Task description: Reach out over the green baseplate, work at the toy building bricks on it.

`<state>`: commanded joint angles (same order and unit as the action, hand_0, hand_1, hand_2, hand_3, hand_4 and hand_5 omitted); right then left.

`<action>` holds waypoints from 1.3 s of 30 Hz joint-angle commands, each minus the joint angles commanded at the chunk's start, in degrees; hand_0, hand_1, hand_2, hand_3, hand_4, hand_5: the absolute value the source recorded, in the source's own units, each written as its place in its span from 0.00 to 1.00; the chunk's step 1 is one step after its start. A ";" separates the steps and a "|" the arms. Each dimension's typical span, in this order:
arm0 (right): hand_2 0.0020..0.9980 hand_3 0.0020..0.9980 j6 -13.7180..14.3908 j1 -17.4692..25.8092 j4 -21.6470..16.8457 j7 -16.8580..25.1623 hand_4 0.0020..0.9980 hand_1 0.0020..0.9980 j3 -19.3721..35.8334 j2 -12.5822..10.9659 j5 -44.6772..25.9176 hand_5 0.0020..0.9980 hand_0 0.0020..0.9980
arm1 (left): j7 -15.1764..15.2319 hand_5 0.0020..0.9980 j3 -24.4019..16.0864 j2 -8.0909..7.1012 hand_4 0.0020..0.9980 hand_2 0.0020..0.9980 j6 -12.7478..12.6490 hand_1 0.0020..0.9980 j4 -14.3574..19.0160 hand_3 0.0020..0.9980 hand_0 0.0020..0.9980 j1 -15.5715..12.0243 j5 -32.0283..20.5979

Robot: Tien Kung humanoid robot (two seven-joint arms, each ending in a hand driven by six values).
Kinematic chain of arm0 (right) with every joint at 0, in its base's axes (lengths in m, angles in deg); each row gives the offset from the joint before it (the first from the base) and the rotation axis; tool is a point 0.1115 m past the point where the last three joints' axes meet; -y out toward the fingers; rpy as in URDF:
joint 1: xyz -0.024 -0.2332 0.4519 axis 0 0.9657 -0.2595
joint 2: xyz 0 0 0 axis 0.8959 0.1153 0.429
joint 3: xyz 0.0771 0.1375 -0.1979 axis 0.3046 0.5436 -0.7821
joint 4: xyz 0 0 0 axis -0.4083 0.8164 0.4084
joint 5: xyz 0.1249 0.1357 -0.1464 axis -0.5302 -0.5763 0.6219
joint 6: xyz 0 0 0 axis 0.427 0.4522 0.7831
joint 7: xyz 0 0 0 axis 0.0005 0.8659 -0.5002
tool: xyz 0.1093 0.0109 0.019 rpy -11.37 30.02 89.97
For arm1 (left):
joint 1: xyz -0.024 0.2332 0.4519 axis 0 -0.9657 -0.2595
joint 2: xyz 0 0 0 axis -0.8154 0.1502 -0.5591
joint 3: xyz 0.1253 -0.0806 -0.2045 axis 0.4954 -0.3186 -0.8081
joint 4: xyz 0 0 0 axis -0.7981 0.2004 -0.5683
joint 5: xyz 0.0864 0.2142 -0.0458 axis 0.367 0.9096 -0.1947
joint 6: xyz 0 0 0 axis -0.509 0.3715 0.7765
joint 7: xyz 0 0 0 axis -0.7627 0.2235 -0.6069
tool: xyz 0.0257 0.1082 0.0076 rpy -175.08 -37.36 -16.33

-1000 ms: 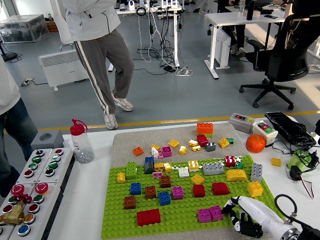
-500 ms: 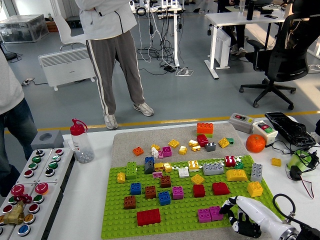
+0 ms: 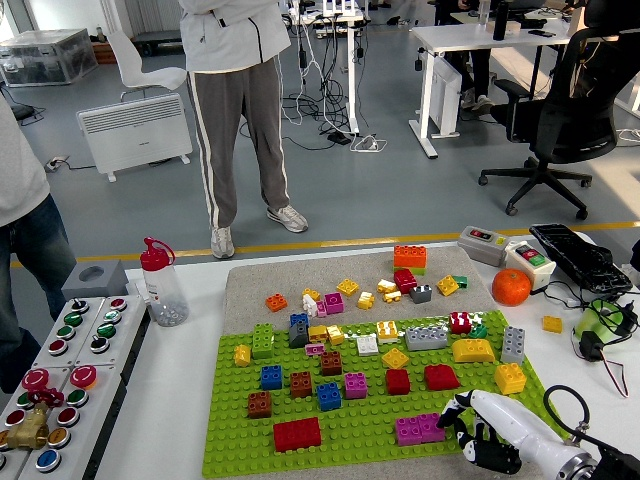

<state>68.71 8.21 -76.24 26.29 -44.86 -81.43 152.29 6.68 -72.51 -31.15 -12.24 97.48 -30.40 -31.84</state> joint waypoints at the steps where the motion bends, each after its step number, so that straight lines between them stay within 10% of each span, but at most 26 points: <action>1: 0.59 0.55 -0.04 0.05 -0.14 -0.05 0.21 0.27 0.14 -0.05 0.14 0.07 0.16 | 0.00 1.00 -0.01 0.00 0.24 0.56 0.00 0.61 0.00 0.46 0.67 0.00 0.01; 39: 0.61 0.56 2.11 -2.86 1.49 0.12 0.21 0.28 -4.12 2.41 10.64 0.06 0.17 | -0.29 1.00 -0.17 0.00 0.24 0.56 0.00 0.61 0.00 0.46 0.66 -0.13 0.63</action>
<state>70.81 5.35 -74.75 26.41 -48.98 -79.02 162.92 6.39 -72.68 -31.15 -12.25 97.48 -30.53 -31.22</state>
